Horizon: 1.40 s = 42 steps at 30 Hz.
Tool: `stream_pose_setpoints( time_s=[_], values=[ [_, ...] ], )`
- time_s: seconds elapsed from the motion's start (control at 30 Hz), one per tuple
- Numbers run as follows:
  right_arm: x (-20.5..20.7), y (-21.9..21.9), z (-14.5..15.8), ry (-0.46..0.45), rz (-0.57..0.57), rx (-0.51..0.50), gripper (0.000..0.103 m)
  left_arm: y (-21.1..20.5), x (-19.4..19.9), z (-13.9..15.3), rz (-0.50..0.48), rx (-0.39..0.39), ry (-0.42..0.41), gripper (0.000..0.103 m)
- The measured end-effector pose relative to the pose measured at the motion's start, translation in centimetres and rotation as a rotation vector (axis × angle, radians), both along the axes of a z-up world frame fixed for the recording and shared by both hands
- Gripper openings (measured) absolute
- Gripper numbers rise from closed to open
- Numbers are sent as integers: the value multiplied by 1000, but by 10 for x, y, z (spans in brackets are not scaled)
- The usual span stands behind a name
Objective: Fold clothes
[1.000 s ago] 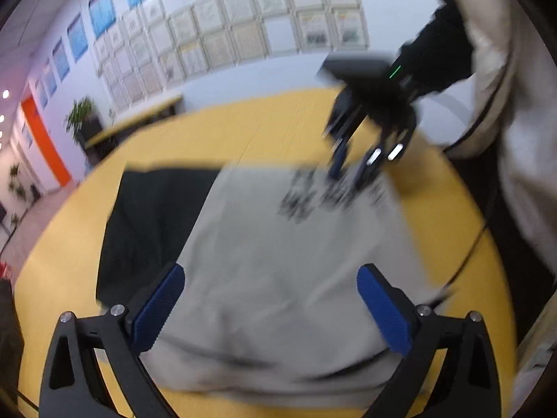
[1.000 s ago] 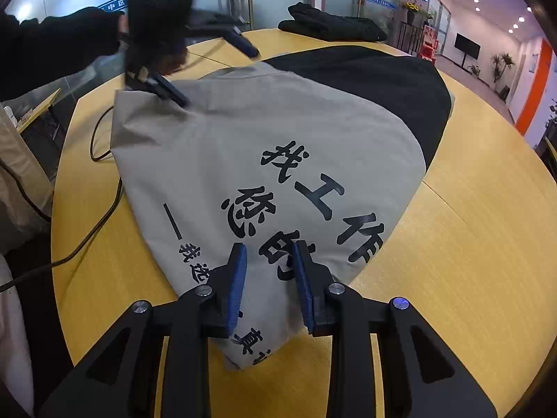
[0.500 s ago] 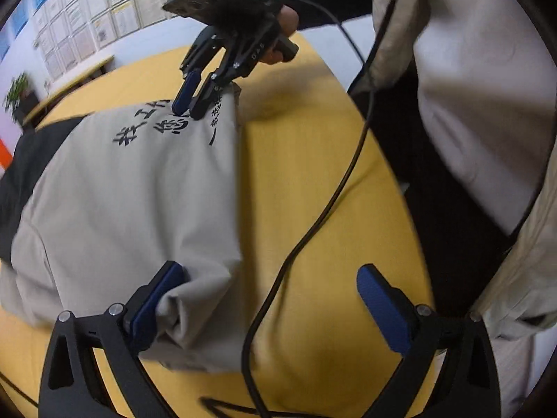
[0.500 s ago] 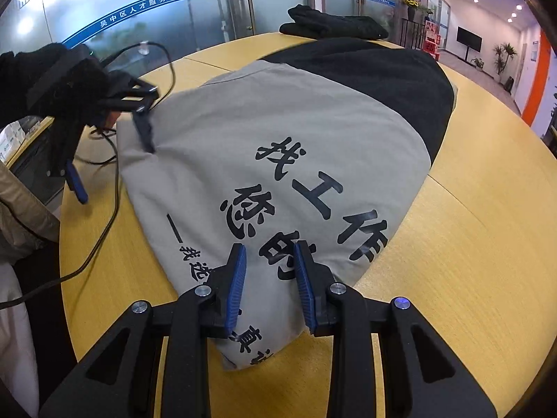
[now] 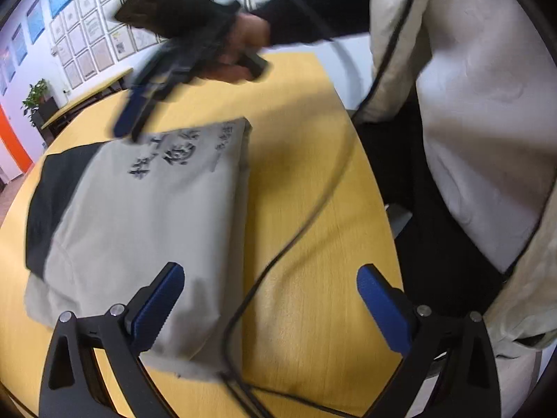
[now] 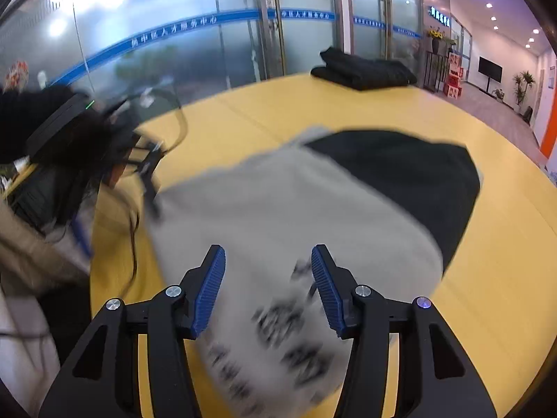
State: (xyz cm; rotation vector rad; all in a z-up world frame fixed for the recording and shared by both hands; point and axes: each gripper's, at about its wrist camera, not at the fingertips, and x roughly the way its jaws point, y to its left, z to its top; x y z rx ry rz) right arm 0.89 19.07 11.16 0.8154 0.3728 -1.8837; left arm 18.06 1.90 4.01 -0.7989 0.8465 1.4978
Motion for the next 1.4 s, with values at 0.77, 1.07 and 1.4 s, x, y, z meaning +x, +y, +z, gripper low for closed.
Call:
stream_pose_setpoints(
  time_s=[0.77,1.07,1.4],
  values=[
    [-117,-78,-66,-110,-11,179,54,-66,-21,-4,269,52,-125,102],
    [-48,5,25,-35,-75,-225,57,-95,-34,45,510,173,-220,102],
    [48,166,61,-75,-195,-131,68,-139,-87,81,1011,360,-573,103]
  ],
)
